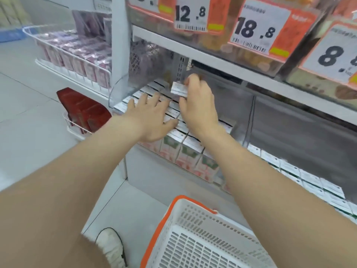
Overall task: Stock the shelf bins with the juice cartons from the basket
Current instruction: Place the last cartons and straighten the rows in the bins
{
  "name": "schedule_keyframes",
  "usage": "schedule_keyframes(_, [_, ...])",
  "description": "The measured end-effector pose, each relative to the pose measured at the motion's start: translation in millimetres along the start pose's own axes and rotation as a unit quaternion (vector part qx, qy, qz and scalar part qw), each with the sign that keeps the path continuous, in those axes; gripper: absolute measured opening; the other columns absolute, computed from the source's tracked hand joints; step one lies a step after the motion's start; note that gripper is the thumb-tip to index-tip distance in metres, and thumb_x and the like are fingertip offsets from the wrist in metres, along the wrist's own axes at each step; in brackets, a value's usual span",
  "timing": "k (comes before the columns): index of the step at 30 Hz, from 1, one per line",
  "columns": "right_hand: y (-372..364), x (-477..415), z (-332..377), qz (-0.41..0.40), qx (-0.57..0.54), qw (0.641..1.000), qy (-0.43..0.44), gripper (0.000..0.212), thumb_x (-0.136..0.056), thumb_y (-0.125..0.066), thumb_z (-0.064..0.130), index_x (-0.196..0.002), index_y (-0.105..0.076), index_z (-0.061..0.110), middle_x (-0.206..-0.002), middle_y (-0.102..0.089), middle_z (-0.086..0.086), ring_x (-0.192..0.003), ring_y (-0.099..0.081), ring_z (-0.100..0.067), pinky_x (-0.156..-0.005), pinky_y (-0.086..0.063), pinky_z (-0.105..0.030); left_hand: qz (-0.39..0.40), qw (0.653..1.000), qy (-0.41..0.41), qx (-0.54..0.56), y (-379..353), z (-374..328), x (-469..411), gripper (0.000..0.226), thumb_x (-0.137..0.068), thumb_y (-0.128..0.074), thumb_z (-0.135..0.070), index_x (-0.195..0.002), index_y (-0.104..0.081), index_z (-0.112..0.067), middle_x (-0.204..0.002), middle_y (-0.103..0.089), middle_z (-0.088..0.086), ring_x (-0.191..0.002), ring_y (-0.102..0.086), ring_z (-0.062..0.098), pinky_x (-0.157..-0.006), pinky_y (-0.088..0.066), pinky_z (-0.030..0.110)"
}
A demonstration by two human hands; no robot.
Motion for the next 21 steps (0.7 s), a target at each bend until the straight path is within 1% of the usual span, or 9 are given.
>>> schedule_keyframes(2, [-17.1, -20.2, -3.8, 0.003, 0.011, 0.999, -0.039, 0.036, -0.096, -0.063, 0.006, -0.13, -0.05, 0.002, -0.119, -0.059, -0.02, -0.093, -0.066, -0.045, -0.074, -0.054, -0.047, 0.032, 0.999, 0.015, -0.014, -4.3, -0.4, -1.1, 0.082, -0.1, -0.017, -0.076, -0.167, -0.01, -0.029, -0.176, 0.003, 0.006, -0.16, 0.0, 0.041, -0.127, -0.007, 0.063])
schedule_keyframes(5, [-43.7, -45.6, -7.6, 0.038, 0.001, 0.996, -0.079, 0.045, -0.099, -0.067, 0.013, -0.137, -0.044, 0.003, -0.132, -0.051, -0.018, -0.109, -0.063, -0.04, -0.086, -0.054, -0.045, 0.045, 0.999, 0.02, -0.017, -5.5, -4.0, -1.6, 0.081, -0.101, -0.016, -0.074, -0.167, -0.005, -0.028, -0.176, 0.008, 0.01, -0.16, 0.004, 0.042, -0.126, -0.006, 0.064])
schedule_keyframes(7, [-60.2, -61.3, -15.6, 0.087, -0.013, 0.986, -0.141, 0.043, -0.102, -0.063, 0.019, -0.138, -0.044, 0.005, -0.132, -0.054, -0.017, -0.114, -0.061, -0.037, -0.086, -0.05, -0.038, 0.05, 0.998, 0.021, -0.019, -4.9, -3.9, -1.9, 0.08, -0.102, -0.016, -0.073, -0.167, -0.005, -0.028, -0.176, 0.009, 0.011, -0.16, 0.006, 0.043, -0.126, -0.005, 0.064])
schedule_keyframes(9, [-71.8, -70.9, -23.4, 0.152, -0.021, 0.969, -0.192, 0.034, -0.106, -0.055, 0.026, -0.134, -0.051, 0.009, -0.129, -0.06, -0.015, -0.11, -0.064, -0.034, -0.079, -0.046, -0.033, 0.055, 0.998, 0.018, -0.025, -4.5, -4.4, -0.9, 0.081, -0.102, -0.016, -0.073, -0.167, -0.003, -0.027, -0.175, 0.011, 0.011, -0.16, 0.007, 0.043, -0.126, -0.004, 0.064])
schedule_keyframes(12, [-72.8, -70.7, -23.7, 0.237, 0.03, 0.958, -0.16, 0.033, -0.109, -0.042, 0.032, -0.128, -0.058, 0.01, -0.121, -0.062, -0.012, -0.099, -0.063, -0.031, -0.076, -0.047, -0.033, 0.06, 0.998, 0.017, -0.026, -3.7, -6.3, 0.1, 0.082, -0.102, -0.015, -0.073, -0.167, -0.001, -0.026, -0.175, 0.011, 0.012, -0.16, 0.007, 0.044, -0.126, -0.004, 0.065])
schedule_keyframes(14, [-65.9, -65.1, -20.7, 0.264, 0.079, 0.955, -0.113, 0.032, -0.108, -0.039, 0.035, -0.124, -0.057, 0.013, -0.12, -0.062, -0.011, -0.099, -0.061, -0.032, -0.086, -0.051, -0.038, 0.058, 0.998, 0.016, -0.025, -2.2, -7.5, 0.9, 0.08, -0.103, -0.016, -0.072, -0.167, -0.004, -0.025, -0.175, 0.007, 0.013, -0.159, 0.004, 0.044, -0.126, -0.006, 0.065])
schedule_keyframes(16, [-56.7, -55.8, -16.8, 0.279, 0.122, 0.95, -0.074, 0.029, -0.107, -0.039, 0.033, -0.124, -0.053, 0.014, -0.122, -0.06, -0.014, -0.104, -0.059, -0.035, -0.093, -0.05, -0.044, 0.049, 0.998, 0.014, -0.027, 0.5, -10.5, 3.6, 0.077, -0.104, -0.018, -0.069, -0.165, -0.012, -0.022, -0.174, 0.0, 0.015, -0.158, -0.003, 0.044, -0.125, -0.011, 0.065])
schedule_keyframes(19, [-38.4, -34.7, -9.3, 0.258, 0.122, 0.958, -0.029, 0.028, -0.102, -0.048, 0.022, -0.125, -0.051, 0.007, -0.125, -0.059, -0.022, -0.113, -0.06, -0.041, -0.092, -0.051, -0.044, 0.024, 0.999, 0.016, -0.028, 7.7, -21.7, 14.5, 0.061, -0.107, -0.025, -0.057, -0.15, -0.034, -0.015, -0.16, -0.029, 0.019, -0.148, -0.027, 0.042, -0.119, -0.027, 0.062])
schedule_keyframes(21, [-15.2, -14.1, -2.2, 0.21, 0.095, 0.973, -0.013, 0.025, -0.099, -0.05, 0.017, -0.119, -0.056, 0.004, -0.12, -0.062, -0.024, -0.108, -0.062, -0.043, -0.081, -0.048, -0.04, -0.003, 1.0, 0.006, -0.029, 14.4, -34.3, 25.2, 0.047, -0.107, -0.032, -0.046, -0.139, -0.042, -0.013, -0.146, -0.044, 0.018, -0.137, -0.04, 0.041, -0.111, -0.037, 0.058])
Point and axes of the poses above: each hand's wrist, its own x-axis away from the middle knuckle, its own y-axis out of the back of the hand, z = x × y, the point moved 4 cm from there along -x, towards the middle knuckle
